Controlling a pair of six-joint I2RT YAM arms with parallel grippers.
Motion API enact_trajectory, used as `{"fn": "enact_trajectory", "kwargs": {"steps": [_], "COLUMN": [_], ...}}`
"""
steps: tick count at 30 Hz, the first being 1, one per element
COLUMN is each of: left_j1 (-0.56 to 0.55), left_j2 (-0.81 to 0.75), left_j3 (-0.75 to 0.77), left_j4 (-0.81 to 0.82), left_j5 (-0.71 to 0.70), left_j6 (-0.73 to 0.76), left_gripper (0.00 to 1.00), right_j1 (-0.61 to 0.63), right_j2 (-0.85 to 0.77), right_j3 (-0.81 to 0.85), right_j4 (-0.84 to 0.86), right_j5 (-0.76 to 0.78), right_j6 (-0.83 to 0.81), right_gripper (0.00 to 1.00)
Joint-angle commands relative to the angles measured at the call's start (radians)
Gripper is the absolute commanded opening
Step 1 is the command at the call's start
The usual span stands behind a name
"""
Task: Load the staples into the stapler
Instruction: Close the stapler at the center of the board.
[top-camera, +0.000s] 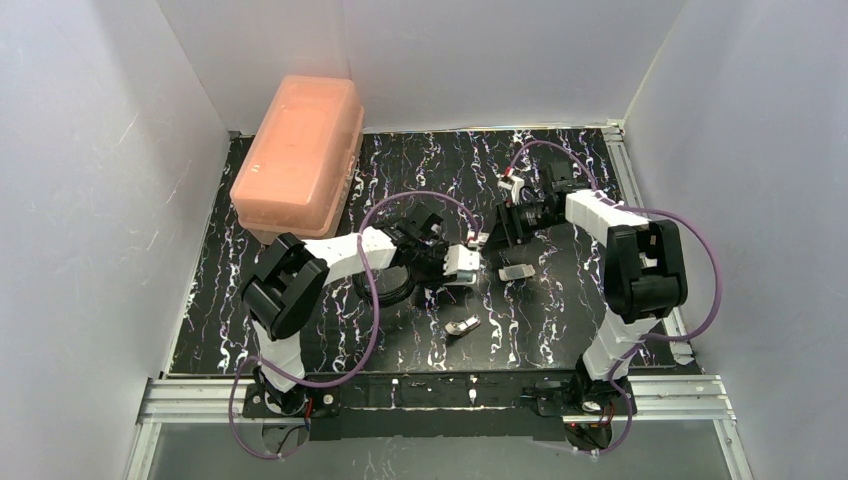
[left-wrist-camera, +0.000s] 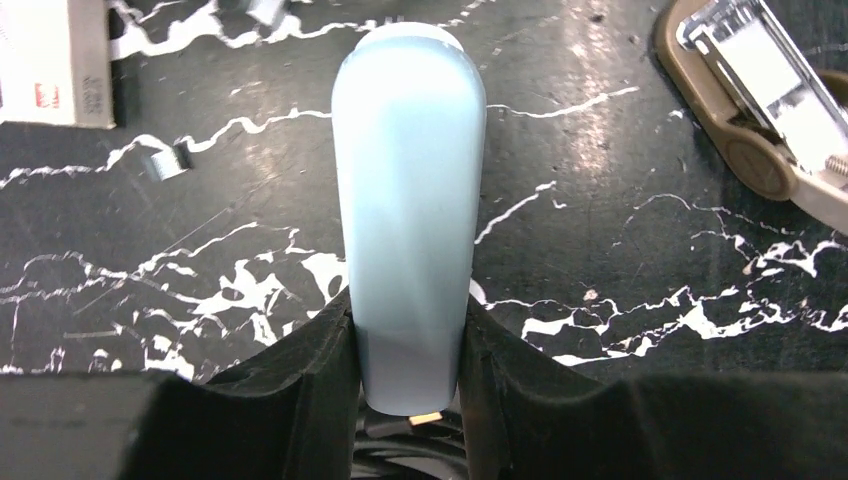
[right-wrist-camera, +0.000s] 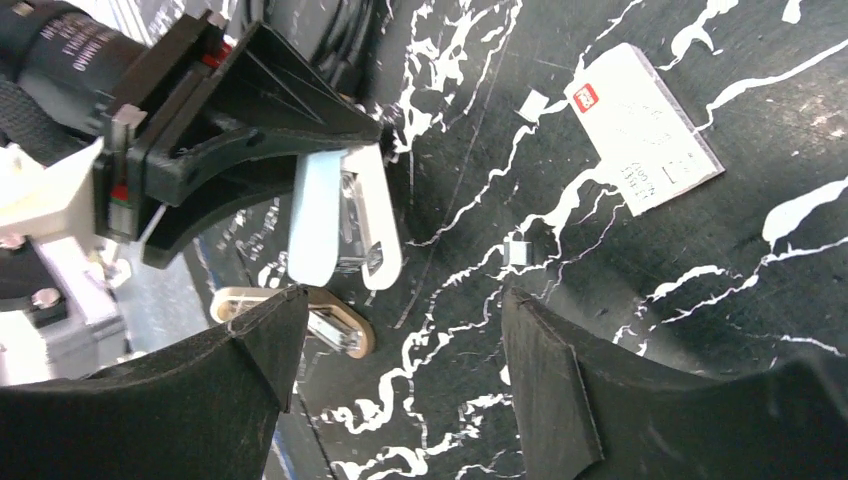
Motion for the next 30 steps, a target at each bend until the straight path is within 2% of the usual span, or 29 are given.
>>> {"fn": "enact_trajectory", "kwargs": {"steps": [1,4,10,15,20,30], "left_j1": [0.008,0.007,0.004,-0.008,-0.02,-0.03], "left_j2": [-0.042,-0.039,-0.033,-0.029,-0.015,0.016], "left_j3": [0.1,0.155,0.241,0.28,0.311,0.341], "left_j4": [-0.075,-0.108,-0.178,-0.201,-0.205,-0.207], "left_j5": [-0.021,-0.034,-0.049,-0.07,-0.083,-0.116], "left_j6": [-0.163,-0.235,-0.296,-0.315,-0.325,-0.348], "left_gripper": [0.0,0.0,0.0,0.0,0.0,0.0], "right_j1": [-0.017,-0.017,-0.018,-0.015,-0.002,0.015], "right_j2": [-0.067,-0.075,-0.063,-0.044,-0.027,-0.021], "right_j3": [-0.005,-0.009,0.006,0.024,0.012,-0.043], "right_j4": [0.068,0.085,0.087,0.081,0.121,0.26], "right_j5": [-0.07,-0.08,-0.123,-0.157,-0.182,-0.23], "right_j6": [0.193,0.256,0.33,0.342,0.369,0.476], "right_gripper": [0.8,0.84,0.97,0.99,0.96,0.79]}}
